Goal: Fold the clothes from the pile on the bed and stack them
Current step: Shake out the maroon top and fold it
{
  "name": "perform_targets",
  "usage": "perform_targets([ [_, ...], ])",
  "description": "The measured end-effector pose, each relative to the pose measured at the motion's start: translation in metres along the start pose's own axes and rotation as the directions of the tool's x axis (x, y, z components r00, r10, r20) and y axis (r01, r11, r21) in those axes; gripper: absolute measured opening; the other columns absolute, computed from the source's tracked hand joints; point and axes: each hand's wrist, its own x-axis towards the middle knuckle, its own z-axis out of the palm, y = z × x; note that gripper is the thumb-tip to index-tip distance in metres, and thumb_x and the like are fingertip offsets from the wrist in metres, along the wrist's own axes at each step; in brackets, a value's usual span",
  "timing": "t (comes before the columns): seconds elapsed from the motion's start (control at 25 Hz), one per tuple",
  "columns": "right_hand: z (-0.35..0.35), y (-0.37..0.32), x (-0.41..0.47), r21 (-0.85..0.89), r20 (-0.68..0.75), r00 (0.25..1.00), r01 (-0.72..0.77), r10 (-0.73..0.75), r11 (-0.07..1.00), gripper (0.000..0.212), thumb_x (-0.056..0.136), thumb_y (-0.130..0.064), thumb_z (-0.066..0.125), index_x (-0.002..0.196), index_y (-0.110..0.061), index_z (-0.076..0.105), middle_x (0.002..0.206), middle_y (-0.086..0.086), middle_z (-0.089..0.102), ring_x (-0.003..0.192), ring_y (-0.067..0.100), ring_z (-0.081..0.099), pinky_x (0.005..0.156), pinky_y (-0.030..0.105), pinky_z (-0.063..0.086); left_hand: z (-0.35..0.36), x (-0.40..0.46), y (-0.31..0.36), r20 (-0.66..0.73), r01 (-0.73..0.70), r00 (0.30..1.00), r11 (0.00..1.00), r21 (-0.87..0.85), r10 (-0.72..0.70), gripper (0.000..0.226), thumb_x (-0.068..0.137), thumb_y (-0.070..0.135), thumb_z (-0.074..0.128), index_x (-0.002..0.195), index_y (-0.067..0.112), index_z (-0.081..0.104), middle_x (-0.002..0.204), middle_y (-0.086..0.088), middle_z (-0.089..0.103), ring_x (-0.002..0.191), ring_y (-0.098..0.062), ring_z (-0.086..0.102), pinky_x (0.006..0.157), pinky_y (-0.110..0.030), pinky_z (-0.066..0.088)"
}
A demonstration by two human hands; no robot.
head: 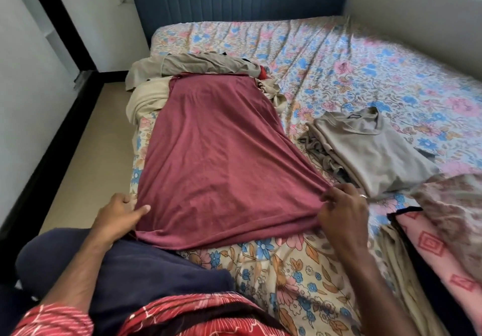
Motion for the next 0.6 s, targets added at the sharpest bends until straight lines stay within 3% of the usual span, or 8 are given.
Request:
perform_targets([
  [0.08, 0.021, -0.034, 0.007, 0.044, 0.009, 0.988, 0.154, -0.155, 0.987, 0.025, 0.073, 0.007, 0.068, 0.083, -0.014, 0.077, 0.099, 0.005, 0.068, 0.085, 0.025, 0.063, 0.082, 0.041, 0.054, 0.002, -0.003, 0.008, 0.028, 0.110, 0.994, 0.992, -0.059, -0.108, 0.063, 0.087, 0.037, 0.080, 0.130, 0.003, 0.050, 0.120, -0.011, 0.061, 0.116, -0.036, 0.060, 0.084, -0.033, 0.043],
  [0.24, 0.094, -0.141, 0.035, 0.161, 0.182, 0.874, 0.425, -0.450, 0.891, 0.025, 0.068, -0.011, 0.056, 0.083, -0.019, 0.075, 0.090, 0.002, 0.067, 0.078, 0.031, 0.064, 0.069, 0.041, 0.055, -0.002, 0.000, 0.005, 0.061, 0.189, 0.982, 0.966, -0.178, -0.181, 0.029, 0.083, 0.026, 0.085, 0.077, 0.014, 0.059, 0.079, -0.001, 0.067, 0.068, -0.014, 0.058, 0.056, -0.026, 0.042],
  [0.36, 0.151, -0.225, 0.062, 0.167, 0.320, 0.747, 0.562, -0.583, 0.810, 0.033, 0.073, -0.013, 0.051, 0.096, -0.018, 0.075, 0.098, 0.007, 0.066, 0.084, 0.037, 0.066, 0.070, 0.044, 0.056, -0.001, 0.007, -0.005, 0.101, 0.204, 0.978, 0.942, -0.266, -0.183, 0.026, 0.083, 0.020, 0.083, 0.070, 0.017, 0.061, 0.069, 0.004, 0.064, 0.063, -0.012, 0.056, 0.056, -0.024, 0.042],
  [0.52, 0.208, -0.324, 0.095, 0.137, 0.544, 0.575, 0.657, -0.611, 0.741, 0.038, 0.092, -0.005, 0.047, 0.120, -0.017, 0.071, 0.121, 0.007, 0.064, 0.103, 0.033, 0.065, 0.085, 0.043, 0.057, -0.003, 0.013, -0.013, 0.137, 0.182, 0.981, 0.897, -0.403, -0.138, 0.020, 0.086, 0.016, 0.069, 0.069, 0.016, 0.059, 0.067, 0.003, 0.059, 0.063, -0.014, 0.052, 0.060, -0.029, 0.039],
  [0.6, 0.233, -0.355, 0.102, 0.147, 0.606, 0.547, 0.637, -0.578, 0.756, 0.031, 0.097, -0.012, 0.049, 0.122, -0.015, 0.068, 0.124, 0.009, 0.066, 0.104, 0.033, 0.066, 0.091, 0.044, 0.058, -0.006, 0.010, -0.012, 0.122, 0.188, 0.982, 0.831, -0.524, -0.146, 0.011, 0.082, 0.020, 0.064, 0.075, 0.014, 0.058, 0.069, 0.001, 0.058, 0.063, -0.015, 0.051, 0.059, -0.029, 0.037],
])
